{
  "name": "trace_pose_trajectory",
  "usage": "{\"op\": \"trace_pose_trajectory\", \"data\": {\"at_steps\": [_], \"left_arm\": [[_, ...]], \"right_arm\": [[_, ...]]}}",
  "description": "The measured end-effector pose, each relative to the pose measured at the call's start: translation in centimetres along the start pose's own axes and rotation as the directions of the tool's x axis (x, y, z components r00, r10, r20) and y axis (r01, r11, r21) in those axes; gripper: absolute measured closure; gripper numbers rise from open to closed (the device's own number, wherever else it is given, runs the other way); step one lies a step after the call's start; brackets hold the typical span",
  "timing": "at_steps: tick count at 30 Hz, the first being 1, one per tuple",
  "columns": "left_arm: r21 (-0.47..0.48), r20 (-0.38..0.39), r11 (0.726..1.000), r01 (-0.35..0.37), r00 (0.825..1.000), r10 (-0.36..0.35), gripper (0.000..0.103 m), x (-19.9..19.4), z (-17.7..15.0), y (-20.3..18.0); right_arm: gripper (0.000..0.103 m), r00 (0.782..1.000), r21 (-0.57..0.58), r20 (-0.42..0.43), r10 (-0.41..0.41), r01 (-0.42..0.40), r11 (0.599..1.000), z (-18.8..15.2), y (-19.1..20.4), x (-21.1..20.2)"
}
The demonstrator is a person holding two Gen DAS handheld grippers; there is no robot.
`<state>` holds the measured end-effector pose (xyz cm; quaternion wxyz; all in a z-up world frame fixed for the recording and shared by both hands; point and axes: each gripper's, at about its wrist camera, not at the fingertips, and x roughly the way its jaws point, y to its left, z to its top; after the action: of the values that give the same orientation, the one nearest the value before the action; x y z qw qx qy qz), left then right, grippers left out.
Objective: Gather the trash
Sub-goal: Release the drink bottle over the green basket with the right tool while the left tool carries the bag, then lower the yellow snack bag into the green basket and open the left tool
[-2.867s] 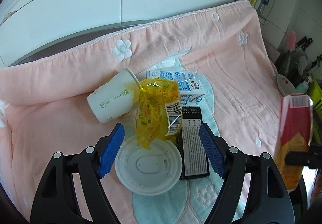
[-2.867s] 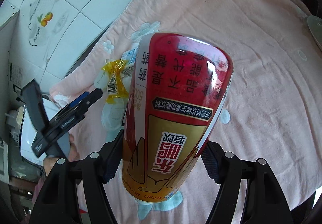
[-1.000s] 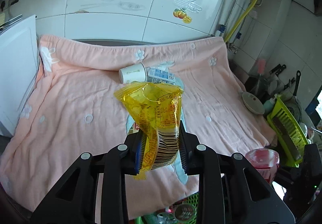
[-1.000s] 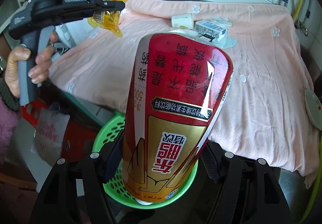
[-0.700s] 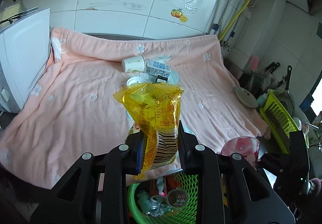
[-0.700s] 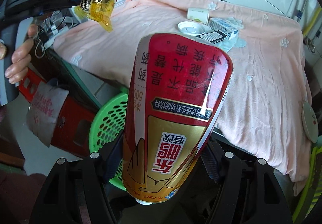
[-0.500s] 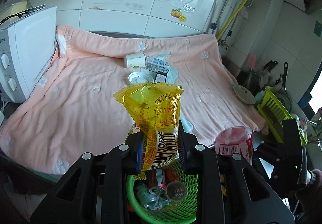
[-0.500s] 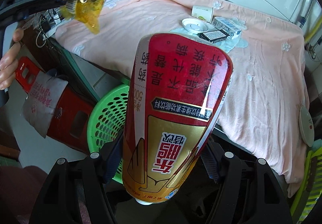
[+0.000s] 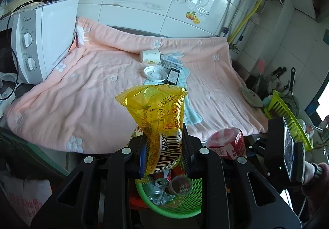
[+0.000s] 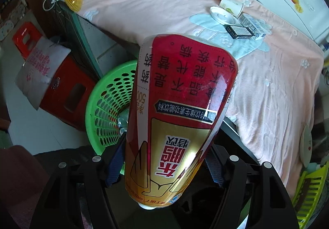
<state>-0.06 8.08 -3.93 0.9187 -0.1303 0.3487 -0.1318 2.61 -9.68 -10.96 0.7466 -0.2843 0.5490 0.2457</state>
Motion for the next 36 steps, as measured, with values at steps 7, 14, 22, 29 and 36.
{"op": "trace_pose_trajectory", "data": {"at_steps": [7, 14, 22, 29, 36], "left_arm": [[0.009, -0.022, 1.000, 0.003, 1.000, -0.003, 0.076, -0.1, -1.0, -0.3], [0.044, -0.052, 0.999, 0.028, 0.998, -0.026, 0.076, 0.3, -1.9, -1.5], [0.076, -0.150, 0.994, 0.080, 0.986, -0.068, 0.076, 2.7, -4.4, -3.5], [0.087, -0.226, 0.991, 0.105, 0.971, -0.083, 0.074, 5.1, -5.7, -4.5], [0.094, -0.271, 0.988, 0.123, 0.958, -0.093, 0.058, 7.0, -6.1, -5.6]], "right_arm": [[0.027, 0.999, 0.011, 0.033, -0.011, 0.010, 1.000, 0.0, 0.2, -1.0], [0.027, 0.998, 0.057, 0.068, -0.016, 0.012, 0.998, -0.9, -0.3, -2.3], [0.026, 0.996, 0.111, 0.080, -0.031, 0.022, 0.994, -2.3, -1.1, -3.1], [0.026, 0.995, 0.143, 0.080, -0.053, 0.041, 0.989, -3.0, -1.9, -3.8], [0.026, 0.994, 0.177, 0.079, -0.072, 0.057, 0.983, -3.7, -3.0, -4.0]]}}
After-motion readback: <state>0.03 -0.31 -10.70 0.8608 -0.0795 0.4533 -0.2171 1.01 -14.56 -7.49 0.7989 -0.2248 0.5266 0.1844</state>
